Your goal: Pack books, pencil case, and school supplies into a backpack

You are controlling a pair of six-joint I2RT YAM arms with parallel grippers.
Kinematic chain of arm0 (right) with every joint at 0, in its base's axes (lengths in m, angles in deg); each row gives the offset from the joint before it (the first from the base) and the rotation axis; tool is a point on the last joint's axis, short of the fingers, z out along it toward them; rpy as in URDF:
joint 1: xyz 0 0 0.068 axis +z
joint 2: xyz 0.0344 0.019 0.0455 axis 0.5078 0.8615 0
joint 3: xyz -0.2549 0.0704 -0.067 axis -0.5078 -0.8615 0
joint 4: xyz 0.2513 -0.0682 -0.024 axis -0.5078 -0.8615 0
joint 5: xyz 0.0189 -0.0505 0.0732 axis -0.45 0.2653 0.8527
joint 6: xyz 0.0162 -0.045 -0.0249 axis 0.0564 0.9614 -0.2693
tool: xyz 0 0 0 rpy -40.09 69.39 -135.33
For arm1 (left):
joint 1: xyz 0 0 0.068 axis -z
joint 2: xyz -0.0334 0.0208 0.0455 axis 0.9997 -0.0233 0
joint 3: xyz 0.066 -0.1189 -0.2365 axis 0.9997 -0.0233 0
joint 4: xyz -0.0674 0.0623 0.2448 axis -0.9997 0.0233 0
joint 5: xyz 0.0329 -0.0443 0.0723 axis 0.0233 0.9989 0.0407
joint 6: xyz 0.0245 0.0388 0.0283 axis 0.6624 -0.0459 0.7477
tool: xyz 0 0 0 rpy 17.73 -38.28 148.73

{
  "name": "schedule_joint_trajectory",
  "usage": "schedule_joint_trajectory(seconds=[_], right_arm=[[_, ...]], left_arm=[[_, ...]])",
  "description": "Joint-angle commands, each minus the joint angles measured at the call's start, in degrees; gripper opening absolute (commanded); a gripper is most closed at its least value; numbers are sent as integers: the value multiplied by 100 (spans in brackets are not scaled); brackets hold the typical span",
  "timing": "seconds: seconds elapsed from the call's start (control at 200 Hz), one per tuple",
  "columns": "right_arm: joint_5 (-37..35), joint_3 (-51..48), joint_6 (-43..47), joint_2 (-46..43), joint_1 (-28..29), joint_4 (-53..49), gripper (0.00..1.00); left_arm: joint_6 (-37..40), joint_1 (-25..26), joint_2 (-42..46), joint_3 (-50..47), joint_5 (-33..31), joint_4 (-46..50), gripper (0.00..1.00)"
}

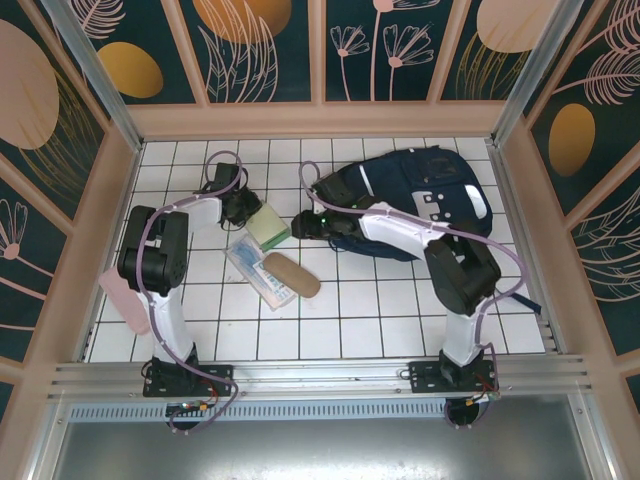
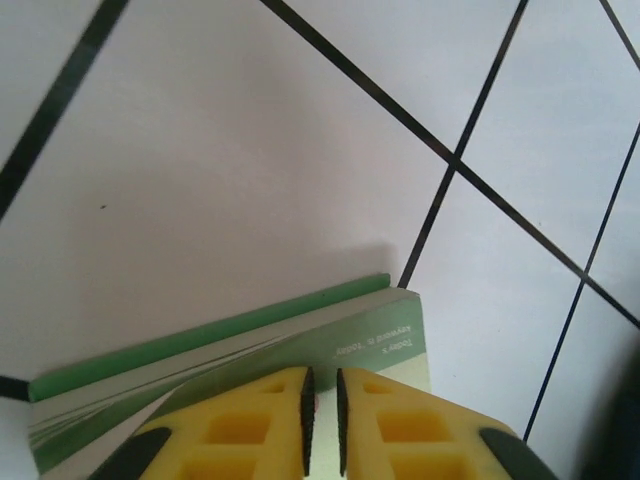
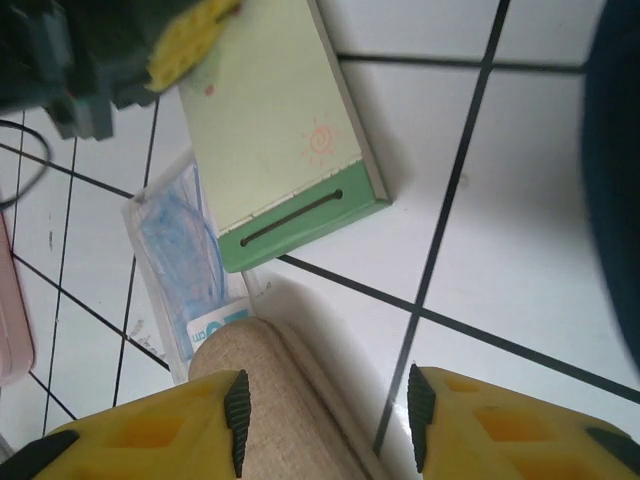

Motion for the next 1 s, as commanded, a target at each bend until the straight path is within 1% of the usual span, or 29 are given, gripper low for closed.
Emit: schedule_joint_trajectory(seconds=[0.0,0.11,0.155,0.235,0.305,0.4,0.49,0.615,0.685,0.826,0.996], right_arm=[[602,146,-685,315,13,557,48],[732,304,-1058,634,51,758,49],[755,363,-1242,762,52,794,49],[808,447,-1498,1001,52,877,52],[821,535,-1671,1167,52,929,53],[808,649,-1870,1360,47,1011,54],[800,796,-2059,1547,50,974,54],[752,1020,-2222,1779,44,812,54],[746,1120,-2294,1885,42,779,54],[606,1446,-2375,2086,19,546,54],[40,1798,-2364,2146,-68,157,54]], left_arm=[[-21,39,203,62,234,214,25],[362,15,306,344,378,324,37],[571,-12,286,480,333,428,40],[998,-85,101,738,308,697,41],[1384,-167,-103,919,255,932,42],[1802,-228,-299,948,72,1091,41],[1985,-263,-412,866,-94,1165,41],[2071,-267,-499,679,-139,1083,39],[2066,-267,-559,608,-60,1054,38],[1903,-268,-513,315,335,881,36],[1405,-268,-234,-278,993,497,35]])
